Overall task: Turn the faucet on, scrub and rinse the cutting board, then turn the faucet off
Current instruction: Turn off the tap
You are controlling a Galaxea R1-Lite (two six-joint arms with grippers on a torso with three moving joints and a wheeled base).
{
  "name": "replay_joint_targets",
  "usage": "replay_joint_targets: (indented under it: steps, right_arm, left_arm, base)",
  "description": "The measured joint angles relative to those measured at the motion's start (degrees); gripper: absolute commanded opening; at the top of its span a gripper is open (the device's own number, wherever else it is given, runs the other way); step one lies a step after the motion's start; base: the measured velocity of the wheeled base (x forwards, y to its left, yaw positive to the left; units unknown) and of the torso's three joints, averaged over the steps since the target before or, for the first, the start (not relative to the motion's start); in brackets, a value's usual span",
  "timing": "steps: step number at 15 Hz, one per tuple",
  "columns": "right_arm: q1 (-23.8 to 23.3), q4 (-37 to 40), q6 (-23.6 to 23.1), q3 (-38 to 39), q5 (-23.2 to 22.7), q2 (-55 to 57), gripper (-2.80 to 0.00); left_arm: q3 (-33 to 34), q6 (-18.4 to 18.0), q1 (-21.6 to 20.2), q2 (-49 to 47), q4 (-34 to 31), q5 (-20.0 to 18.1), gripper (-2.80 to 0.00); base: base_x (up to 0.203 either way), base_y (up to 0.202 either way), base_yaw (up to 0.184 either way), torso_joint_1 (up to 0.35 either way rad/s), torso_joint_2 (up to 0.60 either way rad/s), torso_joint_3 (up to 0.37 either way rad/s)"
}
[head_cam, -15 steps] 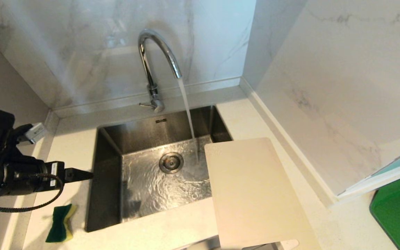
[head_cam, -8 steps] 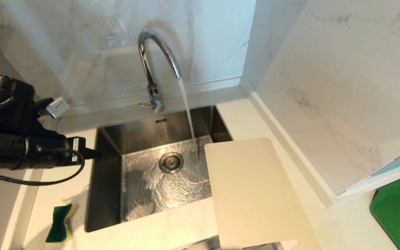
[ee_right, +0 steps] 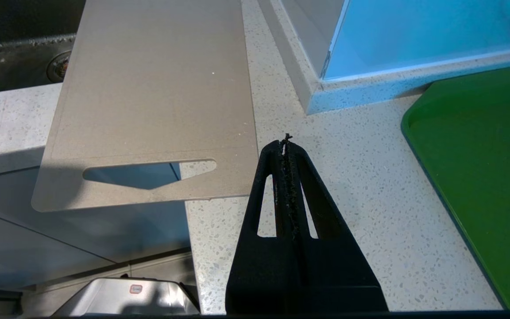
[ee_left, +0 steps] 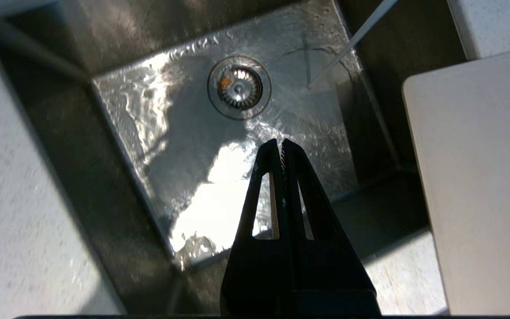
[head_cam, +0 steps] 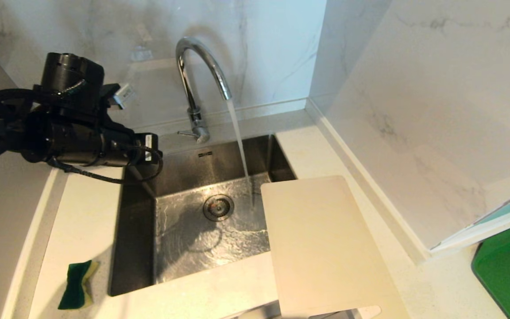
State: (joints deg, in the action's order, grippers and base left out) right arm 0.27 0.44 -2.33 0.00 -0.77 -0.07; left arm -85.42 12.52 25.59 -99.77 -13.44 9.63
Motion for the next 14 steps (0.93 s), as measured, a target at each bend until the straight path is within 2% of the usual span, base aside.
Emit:
replay_joint_targets:
  steps: [7,14]
  right_arm:
    - [-0.05,-0.02,0.01,0.0,0.02,0.0,-2.8]
    - [-0.02,0.0,0.01,0.0,-0.02,0.0,-2.8]
  left_arm:
    - [-10.66,-2.58,0.75,-14.94,9.91,4.39,-2.8]
    - [-23.98,-3.12,-1.31,-25.8,10.54,5.5,-2.8]
  base:
    - [0.0,0.0,0.0,0.0,0.0,0.0]
    - [0.0,0.0,0.0,0.0,0.0,0.0]
